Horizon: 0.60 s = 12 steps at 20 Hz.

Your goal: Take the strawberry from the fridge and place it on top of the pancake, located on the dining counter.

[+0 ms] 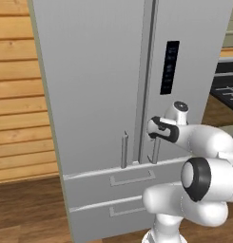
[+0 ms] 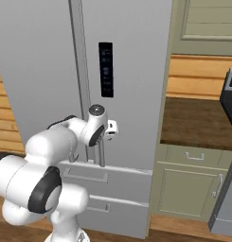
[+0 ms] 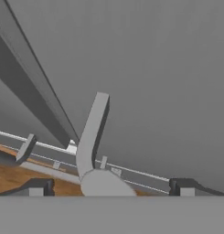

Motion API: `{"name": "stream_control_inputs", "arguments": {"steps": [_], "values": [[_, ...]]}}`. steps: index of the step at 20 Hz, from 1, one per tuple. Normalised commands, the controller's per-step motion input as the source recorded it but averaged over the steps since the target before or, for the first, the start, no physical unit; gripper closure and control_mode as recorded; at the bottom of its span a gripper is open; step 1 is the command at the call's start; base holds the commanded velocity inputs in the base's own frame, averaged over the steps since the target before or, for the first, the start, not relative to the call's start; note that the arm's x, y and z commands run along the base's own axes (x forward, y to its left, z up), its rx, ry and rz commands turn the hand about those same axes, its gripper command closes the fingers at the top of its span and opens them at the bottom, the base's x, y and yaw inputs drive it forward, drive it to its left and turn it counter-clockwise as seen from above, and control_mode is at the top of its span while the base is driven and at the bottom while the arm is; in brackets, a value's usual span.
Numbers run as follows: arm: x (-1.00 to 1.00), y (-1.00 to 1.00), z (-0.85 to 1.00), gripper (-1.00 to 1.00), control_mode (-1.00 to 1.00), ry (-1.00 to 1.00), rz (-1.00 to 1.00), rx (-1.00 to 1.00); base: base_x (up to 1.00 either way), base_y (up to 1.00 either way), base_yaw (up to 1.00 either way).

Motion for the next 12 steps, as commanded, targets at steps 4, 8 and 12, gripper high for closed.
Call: {"name": "stream_control_inputs", "arguments": {"steps": [4, 8, 12], "values": [[0.09, 0.09, 0.00, -1.00, -1.00, -0.21, 0.01, 0.00, 0.00, 0.00, 0.00], [0.00, 0.01, -0.06, 1.00, -1.00, -0.09, 0.00, 0.00, 0.00, 0.00, 0.00], [-0.01, -0.02, -0.01, 1.00, -1.00, -0.01, 0.00, 0.00, 0.00, 0.00, 0.00]]}}
